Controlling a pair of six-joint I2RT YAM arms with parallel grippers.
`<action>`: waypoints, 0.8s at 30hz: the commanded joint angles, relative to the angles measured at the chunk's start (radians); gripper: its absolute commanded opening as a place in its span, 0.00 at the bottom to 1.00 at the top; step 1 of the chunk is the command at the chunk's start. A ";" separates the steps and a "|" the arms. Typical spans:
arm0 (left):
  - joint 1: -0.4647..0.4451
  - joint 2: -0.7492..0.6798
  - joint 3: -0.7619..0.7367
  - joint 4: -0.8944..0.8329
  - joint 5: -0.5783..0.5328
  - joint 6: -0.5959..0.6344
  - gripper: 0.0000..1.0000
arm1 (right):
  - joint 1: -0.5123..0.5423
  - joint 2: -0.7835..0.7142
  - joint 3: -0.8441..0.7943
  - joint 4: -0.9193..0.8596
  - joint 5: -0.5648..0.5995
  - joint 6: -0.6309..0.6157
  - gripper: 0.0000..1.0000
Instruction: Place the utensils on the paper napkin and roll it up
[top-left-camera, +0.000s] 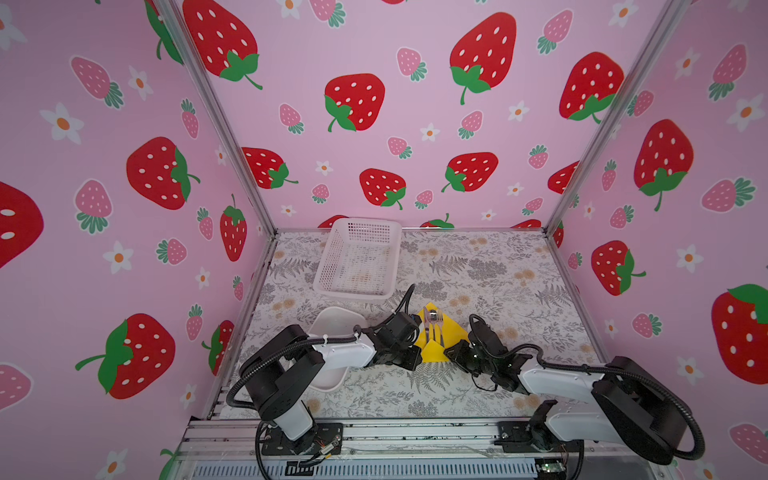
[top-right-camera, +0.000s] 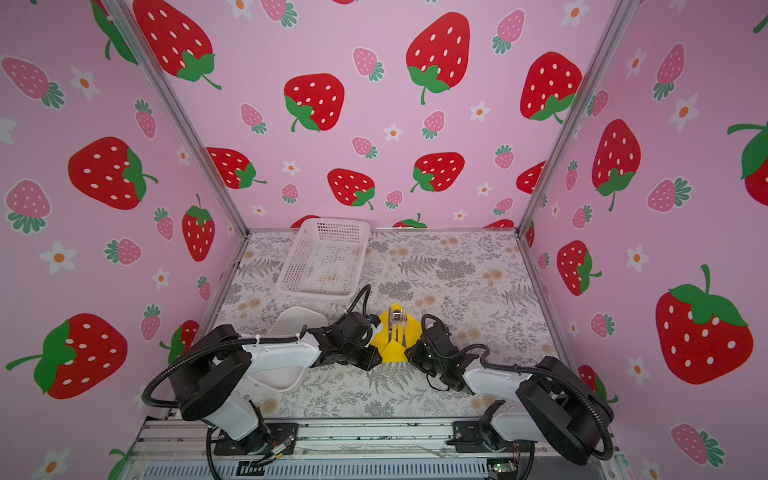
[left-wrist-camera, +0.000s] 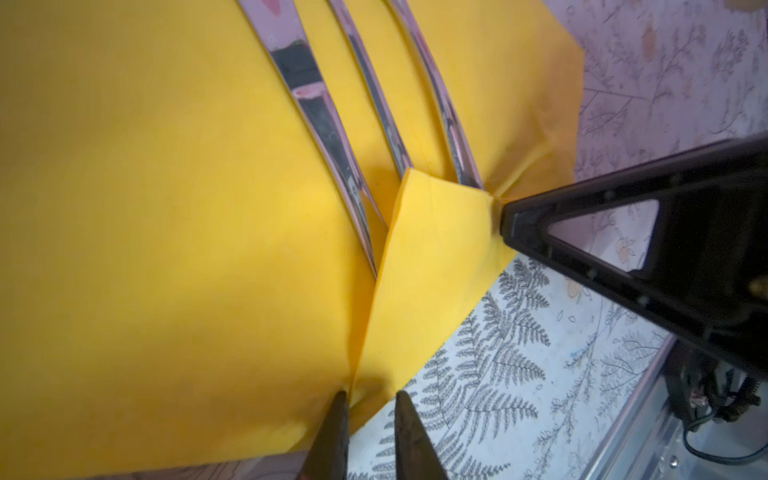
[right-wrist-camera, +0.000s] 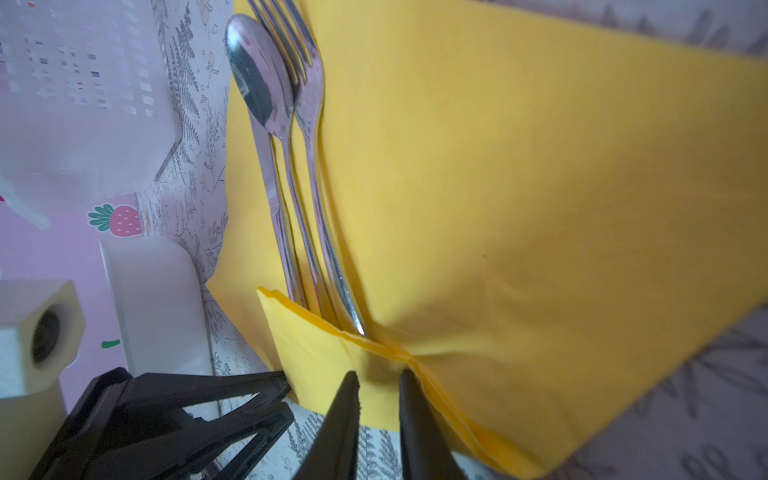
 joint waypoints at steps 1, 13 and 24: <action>0.011 0.011 0.004 -0.036 -0.020 -0.017 0.23 | -0.006 0.012 -0.014 -0.057 0.030 0.021 0.21; 0.012 -0.244 -0.085 0.002 -0.023 0.034 0.21 | -0.006 0.002 -0.012 -0.041 0.026 0.028 0.21; 0.011 -0.023 0.103 -0.044 0.181 -0.011 0.15 | -0.006 -0.004 -0.016 -0.032 0.027 0.040 0.22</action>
